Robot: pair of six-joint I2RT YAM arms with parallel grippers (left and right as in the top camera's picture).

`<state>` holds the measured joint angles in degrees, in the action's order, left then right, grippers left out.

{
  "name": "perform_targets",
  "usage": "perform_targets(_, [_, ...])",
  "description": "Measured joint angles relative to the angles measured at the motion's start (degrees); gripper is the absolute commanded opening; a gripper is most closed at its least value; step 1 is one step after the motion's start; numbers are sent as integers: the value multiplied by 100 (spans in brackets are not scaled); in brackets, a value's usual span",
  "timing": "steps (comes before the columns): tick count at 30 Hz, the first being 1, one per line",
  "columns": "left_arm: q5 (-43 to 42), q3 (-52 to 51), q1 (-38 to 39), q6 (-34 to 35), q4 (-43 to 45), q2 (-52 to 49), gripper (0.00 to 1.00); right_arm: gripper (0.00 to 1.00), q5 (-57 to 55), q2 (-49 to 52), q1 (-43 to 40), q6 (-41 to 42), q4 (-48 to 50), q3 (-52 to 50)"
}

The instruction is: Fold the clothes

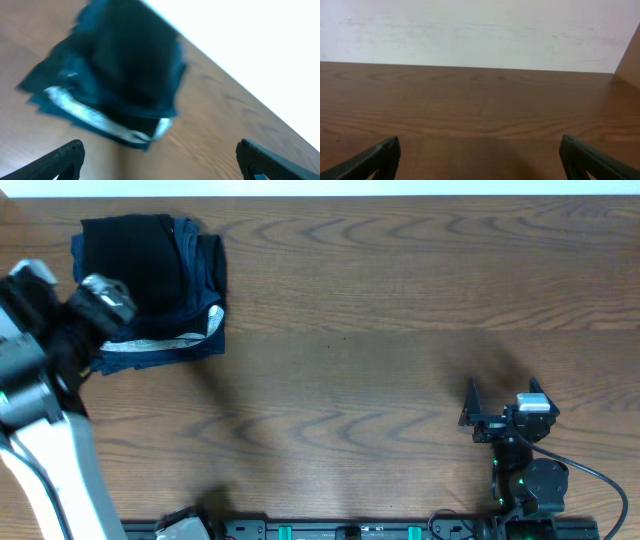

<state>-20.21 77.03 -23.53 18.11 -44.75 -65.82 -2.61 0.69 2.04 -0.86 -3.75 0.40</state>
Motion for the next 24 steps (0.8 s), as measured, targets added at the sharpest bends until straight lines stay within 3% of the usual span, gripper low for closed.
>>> perform_targets(8, [-17, -20, 957, 0, -7, 1443, 98, 99, -2, 0, 0, 7, 0, 0])
perform_targets(24, [-15, -92, 1464, 0, -2, 3696, 98, 99, -17, 0, 0, 9, 2, 0])
